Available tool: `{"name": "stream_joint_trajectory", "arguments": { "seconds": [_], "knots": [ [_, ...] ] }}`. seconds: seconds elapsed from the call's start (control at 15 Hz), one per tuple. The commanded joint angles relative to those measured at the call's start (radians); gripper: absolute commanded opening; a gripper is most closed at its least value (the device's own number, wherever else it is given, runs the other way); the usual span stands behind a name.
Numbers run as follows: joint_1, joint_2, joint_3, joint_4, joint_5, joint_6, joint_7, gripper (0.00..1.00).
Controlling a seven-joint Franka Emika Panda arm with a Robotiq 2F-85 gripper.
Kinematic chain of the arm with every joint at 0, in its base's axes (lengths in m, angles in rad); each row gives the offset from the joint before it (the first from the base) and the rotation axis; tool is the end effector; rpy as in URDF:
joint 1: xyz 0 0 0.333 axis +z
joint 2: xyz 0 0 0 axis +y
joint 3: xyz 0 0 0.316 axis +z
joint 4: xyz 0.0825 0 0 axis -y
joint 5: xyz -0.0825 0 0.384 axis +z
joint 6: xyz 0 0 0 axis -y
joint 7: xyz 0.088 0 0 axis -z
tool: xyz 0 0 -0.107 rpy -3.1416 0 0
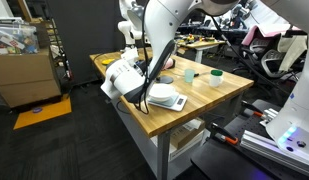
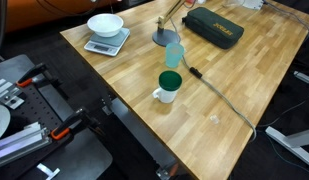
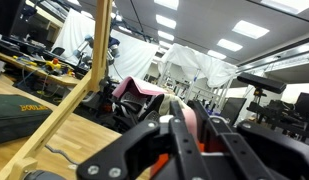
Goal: Pour the liquid in the pink cup into the white bowl
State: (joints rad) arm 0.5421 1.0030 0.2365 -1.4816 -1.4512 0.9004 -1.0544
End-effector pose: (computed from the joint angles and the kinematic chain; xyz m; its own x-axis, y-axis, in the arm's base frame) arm 0.5353 0.2926 0.1513 -0.3479 -0.3101 -0.8848 0.9225 0.0552 -0.3821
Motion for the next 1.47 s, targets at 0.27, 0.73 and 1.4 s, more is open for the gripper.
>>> {"name": "stream_joint_trajectory", "arguments": {
  "seconds": [0.27,0.73,1.4],
  "knots": [
    [-0.041,0.000,0.031,0.064,0.092,-0.014,0.040,0.04],
    [-0.144,-0.053,0.081,0.076,0.354,0.065,0.223,0.04],
    [-0.356,-0.301,0.091,-0.218,0.748,0.382,0.583,0.04]
  ]
}}
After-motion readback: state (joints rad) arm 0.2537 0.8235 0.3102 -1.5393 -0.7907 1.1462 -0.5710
